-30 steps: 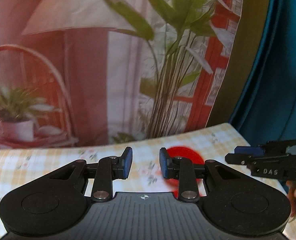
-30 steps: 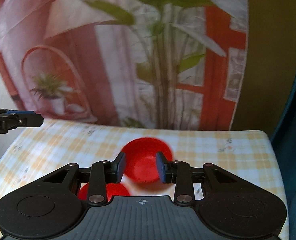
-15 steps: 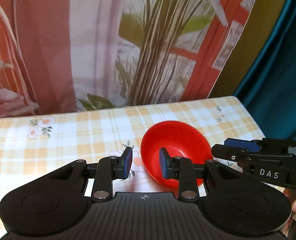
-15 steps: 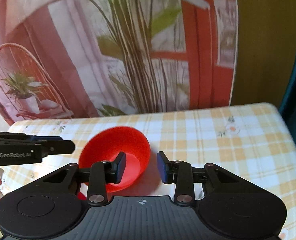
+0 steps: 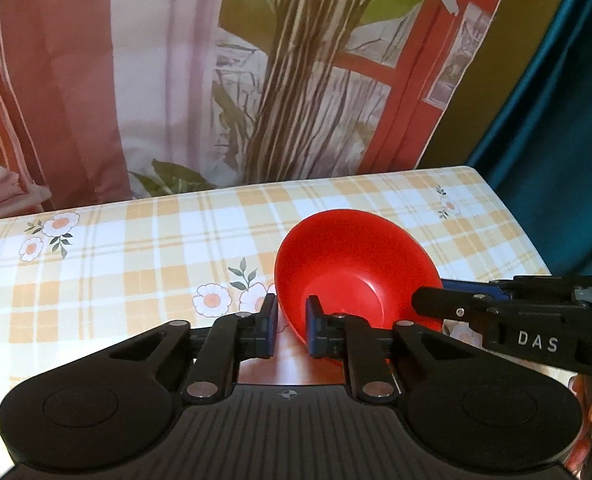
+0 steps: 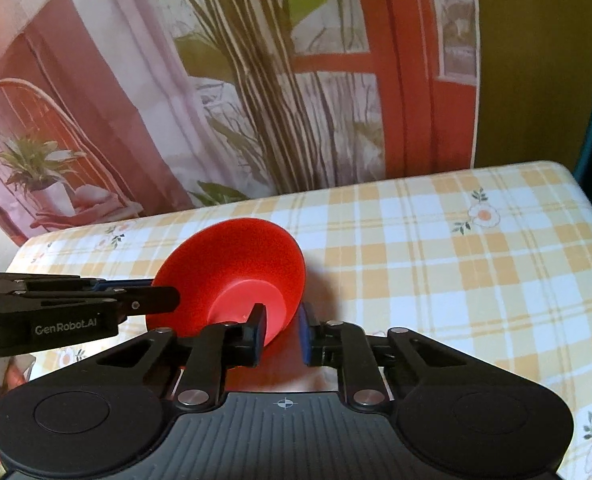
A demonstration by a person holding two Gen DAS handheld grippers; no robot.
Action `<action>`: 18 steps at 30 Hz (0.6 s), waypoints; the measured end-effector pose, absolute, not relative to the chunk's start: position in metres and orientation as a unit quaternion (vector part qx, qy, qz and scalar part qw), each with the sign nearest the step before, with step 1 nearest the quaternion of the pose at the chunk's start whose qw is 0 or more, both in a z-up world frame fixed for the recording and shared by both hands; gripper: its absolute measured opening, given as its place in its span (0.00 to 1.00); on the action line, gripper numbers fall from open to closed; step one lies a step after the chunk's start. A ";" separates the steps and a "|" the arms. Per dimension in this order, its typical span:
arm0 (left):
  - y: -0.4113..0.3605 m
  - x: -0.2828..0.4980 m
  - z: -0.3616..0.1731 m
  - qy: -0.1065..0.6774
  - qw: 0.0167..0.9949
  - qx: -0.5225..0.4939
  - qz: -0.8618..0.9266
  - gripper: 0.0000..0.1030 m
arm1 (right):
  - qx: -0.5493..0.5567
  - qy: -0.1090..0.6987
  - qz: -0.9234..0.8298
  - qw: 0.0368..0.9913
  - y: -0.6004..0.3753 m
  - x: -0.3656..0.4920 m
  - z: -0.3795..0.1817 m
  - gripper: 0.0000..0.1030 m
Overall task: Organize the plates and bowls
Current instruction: 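Lift the red bowl with the left gripper and lower it into another red bowl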
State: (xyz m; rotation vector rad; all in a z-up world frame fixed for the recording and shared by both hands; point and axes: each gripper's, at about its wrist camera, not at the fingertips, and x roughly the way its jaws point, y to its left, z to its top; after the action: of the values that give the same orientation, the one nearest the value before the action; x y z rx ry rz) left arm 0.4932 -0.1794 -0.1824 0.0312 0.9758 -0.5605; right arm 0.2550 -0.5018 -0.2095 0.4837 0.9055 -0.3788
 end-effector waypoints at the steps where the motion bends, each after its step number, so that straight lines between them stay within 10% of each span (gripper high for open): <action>1: -0.179 0.492 -0.182 0.463 0.845 0.012 -0.268 0.13 | 0.235 0.429 -0.181 0.853 -0.502 0.254 -0.210 0.12; 18: -0.158 0.446 -0.115 0.419 0.867 0.017 -0.269 0.14 | 0.219 0.395 -0.177 0.874 -0.470 0.238 -0.146 0.12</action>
State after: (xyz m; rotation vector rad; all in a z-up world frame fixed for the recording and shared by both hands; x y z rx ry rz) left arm 0.4460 -0.1577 -0.1151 0.0361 0.8769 -0.5639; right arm 0.2383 -0.4698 -0.1457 0.4581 0.8253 -0.3697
